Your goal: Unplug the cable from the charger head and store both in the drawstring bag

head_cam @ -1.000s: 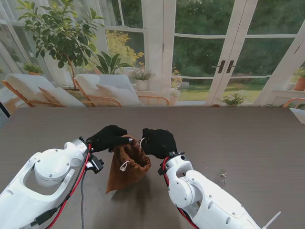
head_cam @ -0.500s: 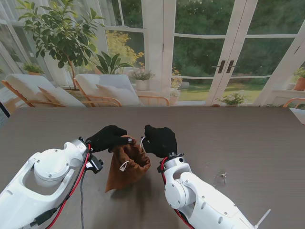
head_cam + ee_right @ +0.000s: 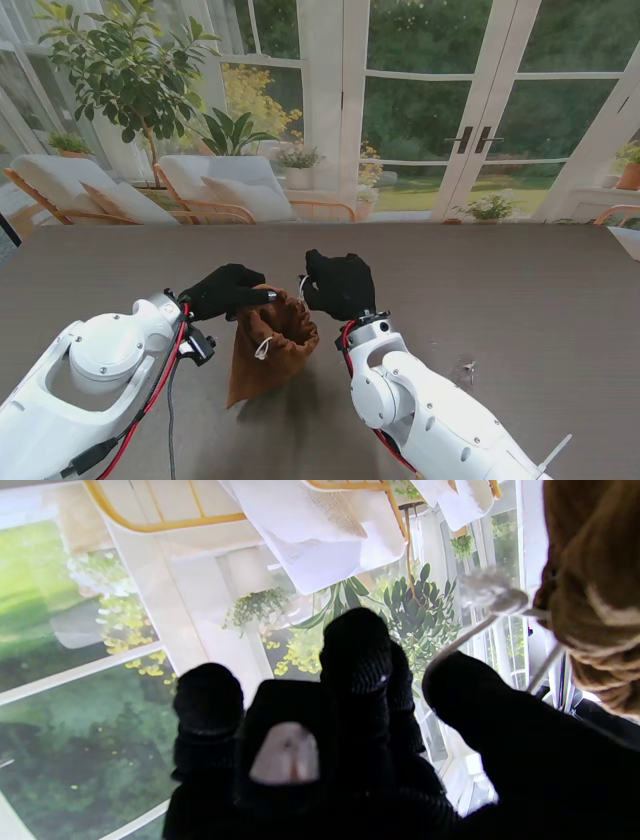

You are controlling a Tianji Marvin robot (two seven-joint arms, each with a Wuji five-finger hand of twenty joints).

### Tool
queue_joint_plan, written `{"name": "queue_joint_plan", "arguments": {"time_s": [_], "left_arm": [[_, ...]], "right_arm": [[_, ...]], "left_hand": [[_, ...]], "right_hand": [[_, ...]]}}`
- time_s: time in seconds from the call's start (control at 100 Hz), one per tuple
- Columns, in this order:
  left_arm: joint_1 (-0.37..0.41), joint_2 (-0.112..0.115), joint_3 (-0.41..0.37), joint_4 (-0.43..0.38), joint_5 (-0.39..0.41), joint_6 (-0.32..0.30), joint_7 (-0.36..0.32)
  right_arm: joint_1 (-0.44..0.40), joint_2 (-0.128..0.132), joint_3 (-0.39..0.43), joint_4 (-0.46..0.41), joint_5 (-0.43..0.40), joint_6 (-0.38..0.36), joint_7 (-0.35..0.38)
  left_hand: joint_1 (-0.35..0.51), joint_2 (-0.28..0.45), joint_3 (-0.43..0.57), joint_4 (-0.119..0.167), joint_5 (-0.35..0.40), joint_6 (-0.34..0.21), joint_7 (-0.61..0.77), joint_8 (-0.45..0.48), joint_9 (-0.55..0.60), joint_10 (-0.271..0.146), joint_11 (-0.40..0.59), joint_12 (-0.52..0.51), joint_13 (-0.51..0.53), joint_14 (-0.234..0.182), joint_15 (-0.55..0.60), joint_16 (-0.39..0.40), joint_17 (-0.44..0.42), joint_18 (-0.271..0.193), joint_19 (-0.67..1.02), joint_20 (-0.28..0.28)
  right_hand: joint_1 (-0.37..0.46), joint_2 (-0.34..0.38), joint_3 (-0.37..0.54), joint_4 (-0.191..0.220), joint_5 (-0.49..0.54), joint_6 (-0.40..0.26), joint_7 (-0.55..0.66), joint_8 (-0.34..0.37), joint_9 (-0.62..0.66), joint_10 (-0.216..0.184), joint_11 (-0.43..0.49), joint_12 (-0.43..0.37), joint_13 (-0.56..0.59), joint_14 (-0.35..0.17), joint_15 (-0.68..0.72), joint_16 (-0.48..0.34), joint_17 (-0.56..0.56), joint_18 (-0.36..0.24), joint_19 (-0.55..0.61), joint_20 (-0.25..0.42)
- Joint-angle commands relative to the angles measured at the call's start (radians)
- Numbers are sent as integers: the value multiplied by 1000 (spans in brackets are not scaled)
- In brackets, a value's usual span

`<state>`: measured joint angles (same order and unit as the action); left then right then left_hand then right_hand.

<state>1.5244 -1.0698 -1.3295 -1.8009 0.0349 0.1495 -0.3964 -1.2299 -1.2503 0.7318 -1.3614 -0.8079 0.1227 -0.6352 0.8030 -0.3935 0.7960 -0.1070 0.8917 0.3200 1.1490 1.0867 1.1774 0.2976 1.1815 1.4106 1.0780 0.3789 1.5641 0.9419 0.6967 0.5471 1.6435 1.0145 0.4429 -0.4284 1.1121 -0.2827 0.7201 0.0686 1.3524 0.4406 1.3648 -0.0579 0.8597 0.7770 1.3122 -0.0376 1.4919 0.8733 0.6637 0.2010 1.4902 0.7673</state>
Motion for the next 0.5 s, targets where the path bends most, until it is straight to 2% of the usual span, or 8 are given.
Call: {"name": "queue_joint_plan", "arguments": {"time_s": [0.0,0.26,0.36,0.49], "left_arm": [[6,-1,-5,-11,0,7,-19],[11,-3,-7,-16,0,15,-10],[12,-5,-6,-17,1,19,-2],[16,-12,-6,-17,-2,24,26]], "right_arm": [[7,4,6,-9,-7,0,8],[7,6,16,-12,-38,27,-27],[7,10,19,-20,-58,28,-37],[7,15,25,-30,-82,24,-55]], "left_hand": [[55,37,-2,13,10,46,24,3,-21,-15,-3,14,-5,-12,59,11,-23,-22,8,30],[64,39,-12,6,3,46,14,-5,-29,-12,-18,9,-16,-3,43,8,-32,-20,1,31],[87,42,-39,-5,-13,46,0,-18,-43,-7,-44,-1,-36,11,12,9,-49,-16,-14,35],[140,48,-102,-27,-38,46,-46,-61,-71,12,-112,-29,-79,50,-68,16,-94,-12,-57,49]], "right_hand": [[8,34,-1,-28,-36,43,61,37,82,15,22,-5,11,-135,40,20,442,-28,56,-37],[15,46,-3,-18,-69,88,109,55,83,11,20,-8,11,-143,44,20,447,-27,71,-39],[14,48,-4,-14,-81,93,126,60,82,7,19,-10,11,-147,40,19,447,-29,71,-42],[10,48,-1,-10,-90,93,140,65,82,7,20,-9,11,-149,36,16,446,-33,69,-47]]}}
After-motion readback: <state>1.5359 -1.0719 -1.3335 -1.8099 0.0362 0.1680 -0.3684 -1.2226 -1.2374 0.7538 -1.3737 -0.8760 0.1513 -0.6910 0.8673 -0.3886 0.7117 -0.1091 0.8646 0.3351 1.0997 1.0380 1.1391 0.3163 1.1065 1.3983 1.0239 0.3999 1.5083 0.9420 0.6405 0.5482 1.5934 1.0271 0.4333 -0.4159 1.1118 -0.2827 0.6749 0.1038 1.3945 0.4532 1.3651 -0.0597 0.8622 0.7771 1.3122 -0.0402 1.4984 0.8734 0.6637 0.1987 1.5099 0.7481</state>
